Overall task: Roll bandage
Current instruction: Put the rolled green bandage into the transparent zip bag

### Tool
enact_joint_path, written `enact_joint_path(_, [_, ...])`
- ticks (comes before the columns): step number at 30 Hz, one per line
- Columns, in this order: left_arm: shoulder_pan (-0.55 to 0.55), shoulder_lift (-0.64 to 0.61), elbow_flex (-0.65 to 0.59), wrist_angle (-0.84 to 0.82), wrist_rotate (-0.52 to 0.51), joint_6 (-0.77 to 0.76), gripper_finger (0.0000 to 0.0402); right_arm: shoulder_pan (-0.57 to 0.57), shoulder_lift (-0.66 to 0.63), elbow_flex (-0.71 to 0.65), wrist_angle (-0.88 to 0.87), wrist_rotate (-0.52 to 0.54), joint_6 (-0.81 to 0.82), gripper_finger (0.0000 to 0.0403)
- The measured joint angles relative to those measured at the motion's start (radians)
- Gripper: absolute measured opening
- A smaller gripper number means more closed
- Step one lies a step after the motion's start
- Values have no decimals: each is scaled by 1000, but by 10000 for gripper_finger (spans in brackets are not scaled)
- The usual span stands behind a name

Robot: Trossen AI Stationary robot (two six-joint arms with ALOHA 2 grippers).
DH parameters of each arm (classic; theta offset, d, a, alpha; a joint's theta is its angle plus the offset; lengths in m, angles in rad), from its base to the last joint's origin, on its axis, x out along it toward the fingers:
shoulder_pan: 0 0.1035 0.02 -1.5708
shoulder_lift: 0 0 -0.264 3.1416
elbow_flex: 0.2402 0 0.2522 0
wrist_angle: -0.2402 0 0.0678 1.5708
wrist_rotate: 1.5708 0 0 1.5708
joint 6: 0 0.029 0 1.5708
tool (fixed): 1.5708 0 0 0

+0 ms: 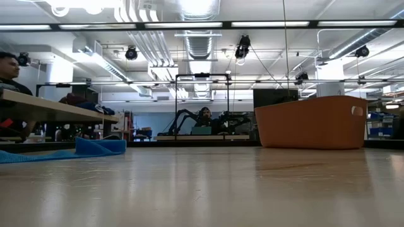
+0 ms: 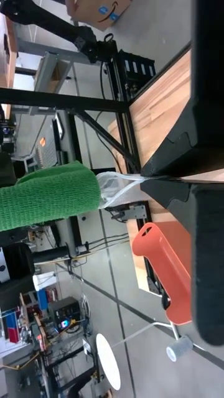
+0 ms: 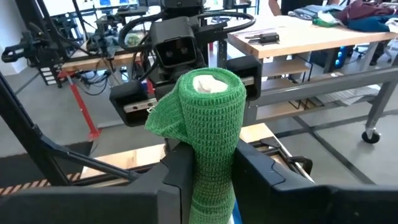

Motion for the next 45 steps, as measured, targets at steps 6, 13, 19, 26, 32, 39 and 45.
enact_joint_path(6, [0, 0, -1, 0, 1, 18, 0, 0, 0, 0, -8, -61, -12, 80])
enact_joint_path(13, [-4, 5, -1, 7, 72, 18, 0, 0, 35, -3, -11, -150, -13, 79])
enact_joint_path(19, [-29, 19, -1, 12, 131, 19, 0, 0, 48, -3, -8, -154, -46, 75])
enact_joint_path(26, [-33, 20, -1, 13, 131, 12, 0, 0, 36, -3, -7, -145, -67, 83])
enact_joint_path(32, [-39, 23, -2, 49, 131, -7, 0, 0, 35, -3, -6, -120, -107, 72])
enact_joint_path(39, [-53, 33, -2, 91, 132, -16, 0, 1, 69, -3, 19, -164, -117, 78])
enact_joint_path(45, [-54, 32, -2, 105, 132, -16, 0, 5, 76, -3, 82, -234, -130, 72])
